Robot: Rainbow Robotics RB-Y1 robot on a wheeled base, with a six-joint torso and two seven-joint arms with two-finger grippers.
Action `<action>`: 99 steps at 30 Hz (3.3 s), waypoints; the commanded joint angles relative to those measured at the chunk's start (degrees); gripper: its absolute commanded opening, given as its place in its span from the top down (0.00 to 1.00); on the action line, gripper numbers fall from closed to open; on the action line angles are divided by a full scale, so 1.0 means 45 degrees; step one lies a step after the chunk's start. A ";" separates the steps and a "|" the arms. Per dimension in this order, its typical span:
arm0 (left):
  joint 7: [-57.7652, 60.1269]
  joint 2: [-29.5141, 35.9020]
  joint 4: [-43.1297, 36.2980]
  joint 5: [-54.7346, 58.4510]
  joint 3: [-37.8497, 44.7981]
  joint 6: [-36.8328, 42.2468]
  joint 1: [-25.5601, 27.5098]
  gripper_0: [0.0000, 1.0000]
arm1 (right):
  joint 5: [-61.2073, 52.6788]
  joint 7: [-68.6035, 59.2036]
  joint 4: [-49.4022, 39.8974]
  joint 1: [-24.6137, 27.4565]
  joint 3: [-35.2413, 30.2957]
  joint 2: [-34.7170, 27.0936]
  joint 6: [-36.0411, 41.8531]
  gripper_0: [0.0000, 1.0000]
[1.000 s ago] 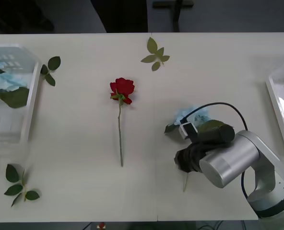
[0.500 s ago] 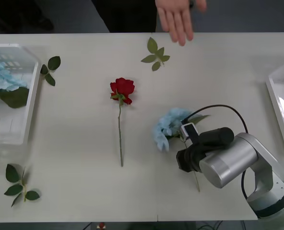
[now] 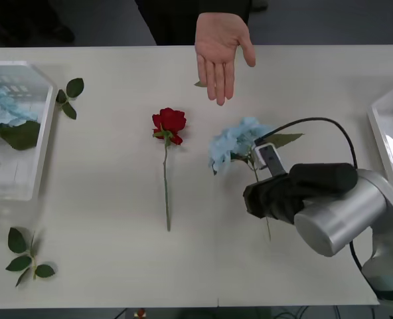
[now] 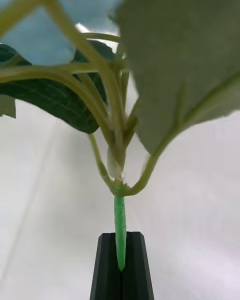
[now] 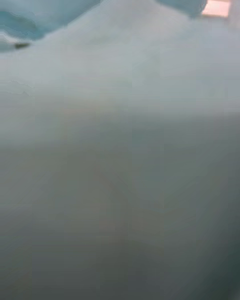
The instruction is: Place the red flowers into the right box and the blue flowers into the left box. If a person shows an open palm, hand one flower to the person first, then continue sorting.
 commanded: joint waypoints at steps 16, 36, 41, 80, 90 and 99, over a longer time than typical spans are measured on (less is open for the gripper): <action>-0.0597 0.0470 -0.0190 0.0366 0.0222 -0.0100 -0.0157 1.00 | -0.5054 0.5568 -0.2939 0.0544 -0.3704 -0.0189 -0.6392 1.00; -0.0597 0.0470 -0.0190 0.0405 0.0203 -0.0100 -0.0157 1.00 | -0.6968 0.8029 0.0225 -0.2717 -0.2122 -0.0131 -1.0806 1.00; -0.0616 0.0470 -0.0190 0.0405 0.0203 -0.0100 -0.0157 1.00 | -0.6968 0.8029 0.0225 -0.2717 -0.2122 -0.0131 -1.0806 1.00; -0.0734 0.0470 -0.0190 0.0600 0.0183 -0.0100 -0.0157 1.00 | -0.6968 0.8029 0.0225 -0.2717 -0.2122 -0.0131 -1.0806 0.00; -0.0753 0.0470 -0.0190 0.0678 0.0164 -0.0100 -0.0157 1.00 | -0.7672 0.8185 0.0089 -0.2268 -0.2337 -0.1517 -1.0591 0.00; -0.0734 0.0451 -0.0209 0.0698 0.0164 -0.0100 -0.0177 1.00 | -0.8218 0.8654 -0.0243 -0.1975 -0.2454 -0.4291 -1.0571 0.00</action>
